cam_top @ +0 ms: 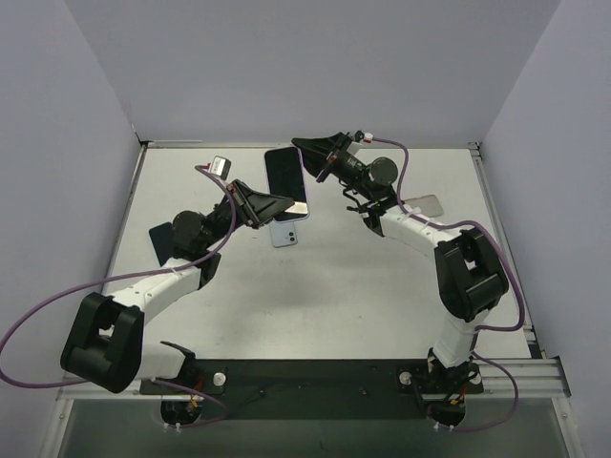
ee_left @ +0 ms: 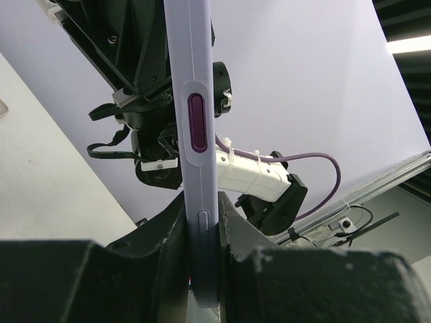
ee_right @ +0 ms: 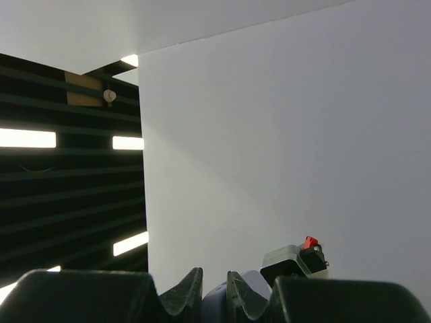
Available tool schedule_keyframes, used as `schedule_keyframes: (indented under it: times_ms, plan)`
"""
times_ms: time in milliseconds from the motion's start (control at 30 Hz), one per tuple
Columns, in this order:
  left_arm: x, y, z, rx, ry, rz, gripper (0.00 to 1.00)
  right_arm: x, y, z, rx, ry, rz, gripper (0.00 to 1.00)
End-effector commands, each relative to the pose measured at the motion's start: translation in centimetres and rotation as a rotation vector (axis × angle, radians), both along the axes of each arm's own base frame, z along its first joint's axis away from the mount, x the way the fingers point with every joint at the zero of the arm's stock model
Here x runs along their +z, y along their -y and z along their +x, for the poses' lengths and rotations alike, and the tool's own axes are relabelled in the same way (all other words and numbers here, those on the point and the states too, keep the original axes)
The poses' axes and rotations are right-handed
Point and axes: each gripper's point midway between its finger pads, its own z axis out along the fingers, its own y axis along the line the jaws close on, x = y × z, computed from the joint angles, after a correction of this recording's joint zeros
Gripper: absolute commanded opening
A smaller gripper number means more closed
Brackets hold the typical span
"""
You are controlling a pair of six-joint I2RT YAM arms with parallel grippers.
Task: Take the phone out of the phone case
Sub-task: Remove the phone case from the phone.
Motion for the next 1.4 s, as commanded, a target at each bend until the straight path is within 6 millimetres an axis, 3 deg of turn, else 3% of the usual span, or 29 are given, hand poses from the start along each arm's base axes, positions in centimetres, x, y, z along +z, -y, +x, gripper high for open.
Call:
schedule_keyframes:
  times_ms: [0,133,333,467,633,1000,1300,1367]
  plan:
    - [9.1,-2.1,-4.1,0.036,0.318,-0.177,0.0,5.7,2.1,-4.5,0.118,0.145,0.25,0.0]
    - [9.9,-2.4,-4.2,0.049,0.326,-0.193,0.0,4.7,1.7,-5.0,0.112,0.16,0.209,0.0]
    - [12.2,-2.6,-4.1,0.053,0.365,-0.233,0.0,-0.3,0.6,-4.9,0.086,0.109,0.081,0.0]
    - [13.5,-2.8,-4.1,0.062,0.386,-0.251,0.0,-2.2,0.3,-5.0,0.089,0.091,0.037,0.0]
    - [13.6,-2.9,-3.7,0.079,0.372,-0.261,0.0,-4.8,-0.7,-5.7,0.108,0.079,-0.088,0.0]
    - [12.9,-2.9,-3.2,0.091,0.351,-0.259,0.0,-10.6,-2.2,-9.5,0.174,0.027,-0.235,0.0]
    - [13.1,-3.0,-2.9,0.103,0.335,-0.254,0.0,-13.3,-2.5,-11.1,0.193,0.053,-0.437,0.15]
    - [12.9,-3.1,-2.8,0.109,0.329,-0.247,0.0,-13.2,-2.4,-11.4,0.188,0.1,-0.475,0.17]
